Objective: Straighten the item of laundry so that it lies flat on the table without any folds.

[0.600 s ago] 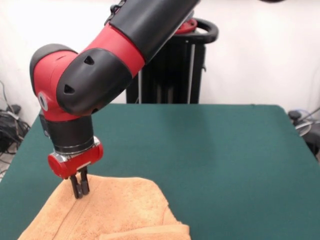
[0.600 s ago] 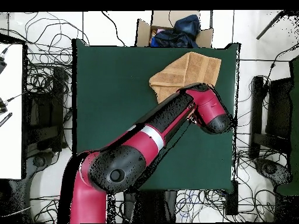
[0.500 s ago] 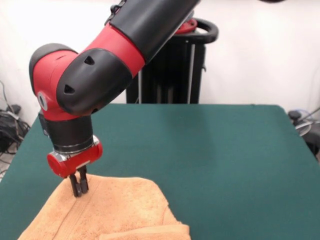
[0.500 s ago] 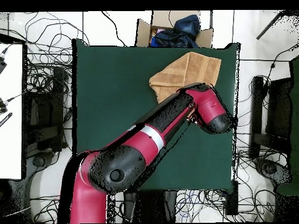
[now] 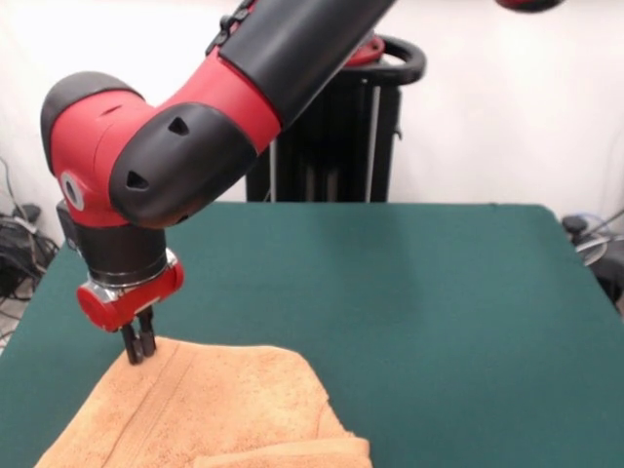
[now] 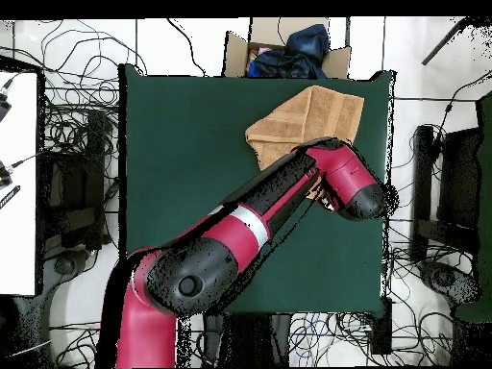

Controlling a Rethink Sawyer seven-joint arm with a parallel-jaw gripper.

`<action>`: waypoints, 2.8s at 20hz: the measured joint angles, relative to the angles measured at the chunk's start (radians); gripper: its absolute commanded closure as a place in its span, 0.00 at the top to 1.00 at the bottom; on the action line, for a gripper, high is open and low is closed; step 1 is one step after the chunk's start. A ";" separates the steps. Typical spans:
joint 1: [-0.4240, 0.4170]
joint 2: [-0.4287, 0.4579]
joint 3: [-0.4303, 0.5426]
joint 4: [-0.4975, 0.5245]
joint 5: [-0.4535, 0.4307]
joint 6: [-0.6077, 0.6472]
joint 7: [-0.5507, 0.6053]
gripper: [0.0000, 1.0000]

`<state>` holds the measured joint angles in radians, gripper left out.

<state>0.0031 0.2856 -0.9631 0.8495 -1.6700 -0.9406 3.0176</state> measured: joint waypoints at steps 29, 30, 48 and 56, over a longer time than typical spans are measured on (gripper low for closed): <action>-0.020 0.076 -0.062 -0.125 -0.104 -0.112 0.022 0.00; -0.020 0.080 -0.066 -0.130 -0.109 -0.116 0.026 0.00; 0.016 0.212 -0.222 -0.240 -0.231 -0.188 0.252 0.00; 0.020 0.237 -0.241 -0.268 -0.280 -0.220 0.278 0.00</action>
<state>0.0228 0.5225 -1.2042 0.5814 -1.9504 -1.1606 3.2954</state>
